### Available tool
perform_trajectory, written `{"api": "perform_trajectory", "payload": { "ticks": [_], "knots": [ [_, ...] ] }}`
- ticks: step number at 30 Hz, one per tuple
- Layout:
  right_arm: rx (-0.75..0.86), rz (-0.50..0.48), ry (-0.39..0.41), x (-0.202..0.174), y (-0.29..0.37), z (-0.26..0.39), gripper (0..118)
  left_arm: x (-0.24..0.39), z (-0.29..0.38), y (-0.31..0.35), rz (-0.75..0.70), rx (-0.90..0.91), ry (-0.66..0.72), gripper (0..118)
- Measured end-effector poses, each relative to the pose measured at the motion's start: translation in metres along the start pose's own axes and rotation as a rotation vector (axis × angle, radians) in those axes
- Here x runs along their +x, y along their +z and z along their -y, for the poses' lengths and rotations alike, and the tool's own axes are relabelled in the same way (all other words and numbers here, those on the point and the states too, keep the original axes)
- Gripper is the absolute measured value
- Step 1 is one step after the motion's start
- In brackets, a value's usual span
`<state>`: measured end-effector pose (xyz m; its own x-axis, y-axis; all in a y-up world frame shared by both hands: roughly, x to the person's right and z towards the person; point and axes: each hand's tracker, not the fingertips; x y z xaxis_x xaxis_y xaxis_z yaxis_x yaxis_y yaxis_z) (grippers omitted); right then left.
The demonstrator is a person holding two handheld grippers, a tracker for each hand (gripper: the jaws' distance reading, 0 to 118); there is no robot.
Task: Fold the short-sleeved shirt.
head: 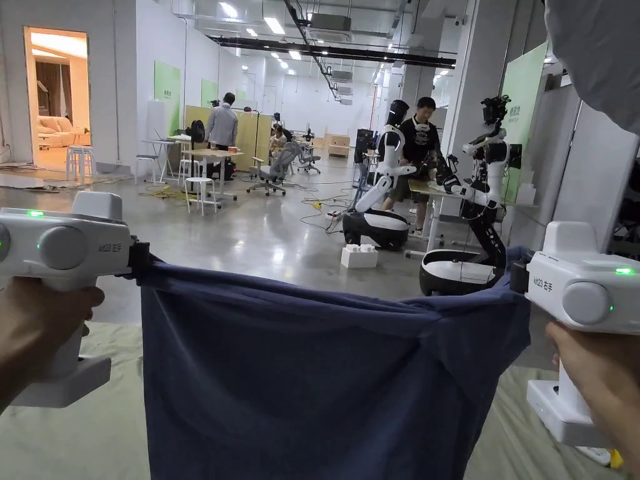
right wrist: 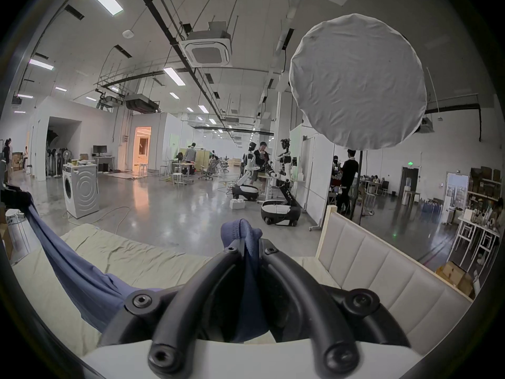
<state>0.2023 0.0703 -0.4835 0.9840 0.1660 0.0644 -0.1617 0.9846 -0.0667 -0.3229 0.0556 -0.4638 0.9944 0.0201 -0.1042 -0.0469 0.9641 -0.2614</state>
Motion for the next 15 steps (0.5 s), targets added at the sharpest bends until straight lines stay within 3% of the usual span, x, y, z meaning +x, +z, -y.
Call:
{"api": "perform_trajectory", "payload": {
  "ticks": [9,15],
  "knots": [
    [0.073,0.019,0.007,-0.009,-0.036,-0.019,9,-0.001,-0.023,-0.036,-0.018,0.032,0.007,6],
    [0.046,0.026,-0.003,-0.015,-0.042,0.014,9,-0.001,0.007,-0.043,-0.018,0.021,0.007,6]
  ]
}}
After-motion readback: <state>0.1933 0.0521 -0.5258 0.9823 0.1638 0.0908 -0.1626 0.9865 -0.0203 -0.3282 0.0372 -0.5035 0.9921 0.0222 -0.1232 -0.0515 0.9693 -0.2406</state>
